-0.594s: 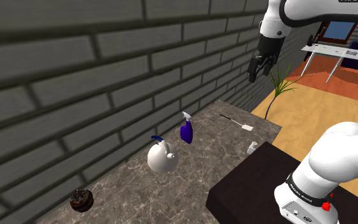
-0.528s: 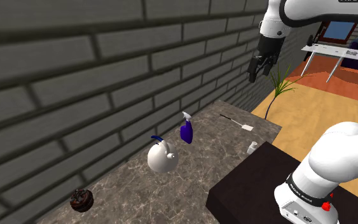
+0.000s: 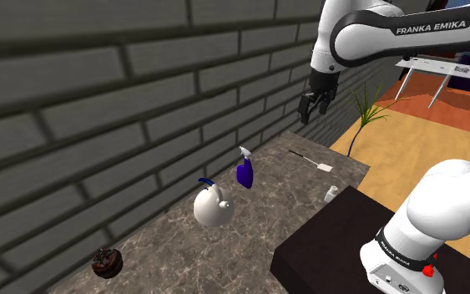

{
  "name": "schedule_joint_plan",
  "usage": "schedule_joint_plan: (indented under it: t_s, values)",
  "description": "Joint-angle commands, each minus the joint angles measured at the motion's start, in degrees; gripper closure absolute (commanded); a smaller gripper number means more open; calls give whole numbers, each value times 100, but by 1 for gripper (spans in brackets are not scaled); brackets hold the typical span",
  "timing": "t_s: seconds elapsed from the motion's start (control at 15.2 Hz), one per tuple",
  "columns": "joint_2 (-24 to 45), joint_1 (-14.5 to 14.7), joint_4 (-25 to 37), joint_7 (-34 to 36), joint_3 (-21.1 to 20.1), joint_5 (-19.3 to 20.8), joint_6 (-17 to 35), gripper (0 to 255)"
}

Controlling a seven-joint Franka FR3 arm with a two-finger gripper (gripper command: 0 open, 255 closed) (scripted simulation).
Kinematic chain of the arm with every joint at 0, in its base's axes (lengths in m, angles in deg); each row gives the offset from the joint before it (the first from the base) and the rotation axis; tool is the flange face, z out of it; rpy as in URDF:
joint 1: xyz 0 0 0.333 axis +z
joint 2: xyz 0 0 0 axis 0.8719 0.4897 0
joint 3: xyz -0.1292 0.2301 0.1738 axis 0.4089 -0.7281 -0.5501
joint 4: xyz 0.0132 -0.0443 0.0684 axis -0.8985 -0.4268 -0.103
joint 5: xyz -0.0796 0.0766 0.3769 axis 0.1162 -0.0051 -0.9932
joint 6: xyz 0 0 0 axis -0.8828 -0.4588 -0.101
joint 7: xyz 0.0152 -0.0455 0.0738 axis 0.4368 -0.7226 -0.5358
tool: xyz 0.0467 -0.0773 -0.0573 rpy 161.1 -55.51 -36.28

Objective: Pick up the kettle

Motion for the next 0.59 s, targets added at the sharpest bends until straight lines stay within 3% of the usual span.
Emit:
schedule_joint_plan:
  t_s: [0.0,0.53]
  values:
    - [309,64,-94,165,-150,-51,412,0]
    - [1692,207,0,719,-640,-26,1695,0]
